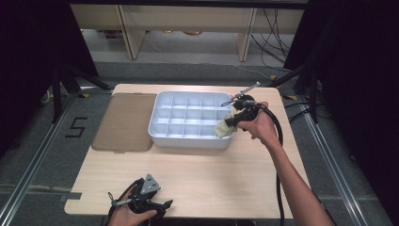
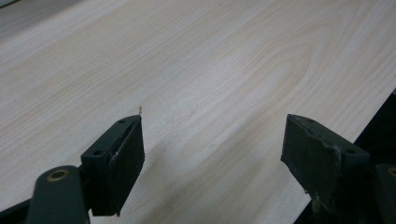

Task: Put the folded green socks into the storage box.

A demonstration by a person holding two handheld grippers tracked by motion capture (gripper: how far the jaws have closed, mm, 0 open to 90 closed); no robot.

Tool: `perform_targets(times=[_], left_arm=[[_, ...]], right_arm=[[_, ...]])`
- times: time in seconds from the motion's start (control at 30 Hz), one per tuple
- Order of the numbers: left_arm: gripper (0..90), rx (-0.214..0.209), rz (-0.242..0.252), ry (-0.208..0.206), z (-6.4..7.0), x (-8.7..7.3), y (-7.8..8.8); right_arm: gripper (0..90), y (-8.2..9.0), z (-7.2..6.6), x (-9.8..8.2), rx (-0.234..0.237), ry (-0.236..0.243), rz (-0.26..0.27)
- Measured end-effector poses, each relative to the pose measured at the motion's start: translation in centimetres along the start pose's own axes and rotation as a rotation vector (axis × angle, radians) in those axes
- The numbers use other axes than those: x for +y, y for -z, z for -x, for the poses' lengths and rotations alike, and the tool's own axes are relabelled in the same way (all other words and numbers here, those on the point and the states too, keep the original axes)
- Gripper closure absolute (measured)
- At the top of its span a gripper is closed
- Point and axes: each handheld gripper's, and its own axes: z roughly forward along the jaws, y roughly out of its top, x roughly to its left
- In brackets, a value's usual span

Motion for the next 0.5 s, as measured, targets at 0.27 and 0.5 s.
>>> perform_targets(times=[0.27,0.5], left_arm=[[20.5,0.004,-0.003,-0.016,0.0,0.0,0.0],[20.5,0.0,0.0,0.007,0.1,0.0,0.0]], right_arm=[[72.0,-1.5,0.3,1.0,-0.034,-0.003,-0.032],[72.0,-2.5,0.9,1.1,-0.069,0.008,-0.079]])
